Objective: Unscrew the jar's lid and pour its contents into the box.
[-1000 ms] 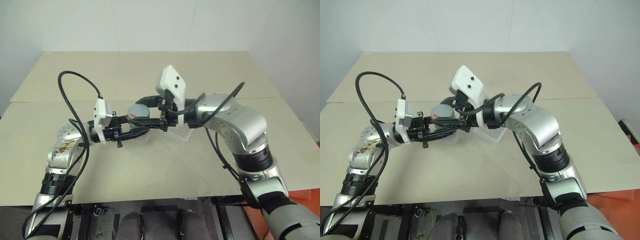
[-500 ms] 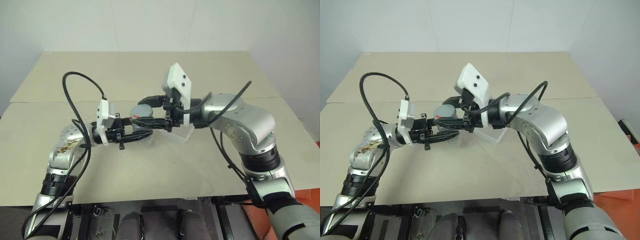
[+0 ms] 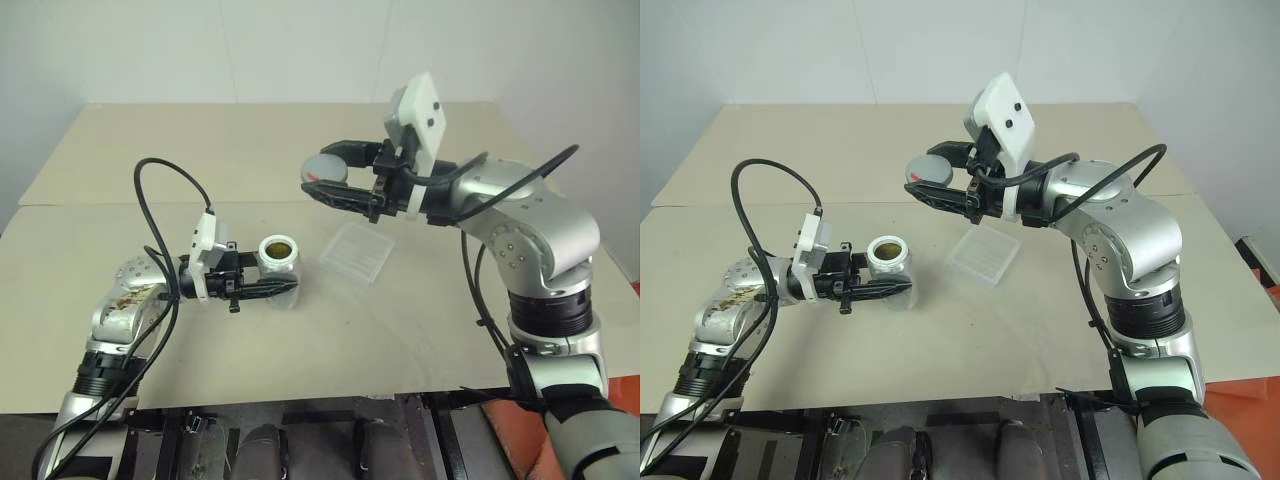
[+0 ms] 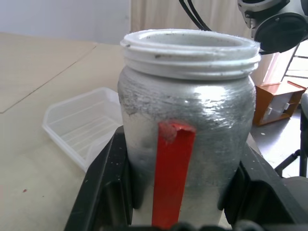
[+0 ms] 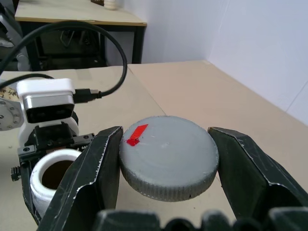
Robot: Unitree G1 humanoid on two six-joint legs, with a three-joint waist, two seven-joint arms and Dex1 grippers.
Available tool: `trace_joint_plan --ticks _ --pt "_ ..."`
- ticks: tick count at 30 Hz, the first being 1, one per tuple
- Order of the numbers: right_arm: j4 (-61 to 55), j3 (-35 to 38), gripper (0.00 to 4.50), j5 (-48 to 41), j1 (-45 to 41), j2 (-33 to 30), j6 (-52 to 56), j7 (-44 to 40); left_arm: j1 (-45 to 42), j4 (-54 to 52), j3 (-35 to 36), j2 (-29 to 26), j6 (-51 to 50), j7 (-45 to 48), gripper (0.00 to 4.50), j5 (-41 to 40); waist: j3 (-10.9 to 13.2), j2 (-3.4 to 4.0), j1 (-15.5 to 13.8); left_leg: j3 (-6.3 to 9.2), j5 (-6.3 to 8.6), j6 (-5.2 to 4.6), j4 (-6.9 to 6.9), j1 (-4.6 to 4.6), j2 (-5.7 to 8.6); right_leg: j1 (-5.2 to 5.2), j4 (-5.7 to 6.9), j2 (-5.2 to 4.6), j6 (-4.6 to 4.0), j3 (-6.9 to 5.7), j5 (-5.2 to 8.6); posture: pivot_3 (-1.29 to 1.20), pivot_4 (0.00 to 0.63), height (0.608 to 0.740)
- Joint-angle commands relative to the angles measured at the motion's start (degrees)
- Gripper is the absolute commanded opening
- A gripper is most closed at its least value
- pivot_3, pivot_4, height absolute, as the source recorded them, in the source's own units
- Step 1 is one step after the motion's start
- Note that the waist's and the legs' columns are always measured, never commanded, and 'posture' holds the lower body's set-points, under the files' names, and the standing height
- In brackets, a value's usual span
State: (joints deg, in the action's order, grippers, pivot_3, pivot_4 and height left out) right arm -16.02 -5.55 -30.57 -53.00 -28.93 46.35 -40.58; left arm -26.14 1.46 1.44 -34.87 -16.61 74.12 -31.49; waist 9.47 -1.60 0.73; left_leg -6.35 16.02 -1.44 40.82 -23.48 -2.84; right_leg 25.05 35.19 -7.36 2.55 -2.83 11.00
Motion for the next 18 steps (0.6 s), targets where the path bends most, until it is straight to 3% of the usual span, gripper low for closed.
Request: trace_joint_plan --ticks 1,10,18 --pt "-0.1 2.8 2.78 3.5 2.2 -2.3 -0.4 3.9 -1.9 0.4 3.5 0.2 1.4 -3.3 1.91 -0.3 0.0 0.0 -0.2 0.01 0.0 0.0 0.0 0.0 0.0 -0.01 0.0 0.0 0.0 -0.01 0.0 0.0 0.15 0.74" --pt "-0.7 8.9 2.78 10.8 19.0 -0.8 2.2 19.5 -4.0 0.5 6.9 1.2 3.1 -11.3 1.91 0.6 0.0 0.0 -0.5 -0.01 0.0 0.01 0.01 -0.04 0.01 0.0 -0.05 0.0 0.0 -0.01 0.0 0.0 0.15 0.74" --pt "6.5 11.1 2.78 17.2 22.4 6.2 1.0 32.2 -6.1 0.6 5.9 4.6 3.8 -19.3 1.91 4.3 0.0 0.0 0.0 0.0 -0.03 0.04 0.01 0.04 0.01 -0.04 -0.02 0.0 0.01 0.01 0.0 0.0 0.15 0.74"
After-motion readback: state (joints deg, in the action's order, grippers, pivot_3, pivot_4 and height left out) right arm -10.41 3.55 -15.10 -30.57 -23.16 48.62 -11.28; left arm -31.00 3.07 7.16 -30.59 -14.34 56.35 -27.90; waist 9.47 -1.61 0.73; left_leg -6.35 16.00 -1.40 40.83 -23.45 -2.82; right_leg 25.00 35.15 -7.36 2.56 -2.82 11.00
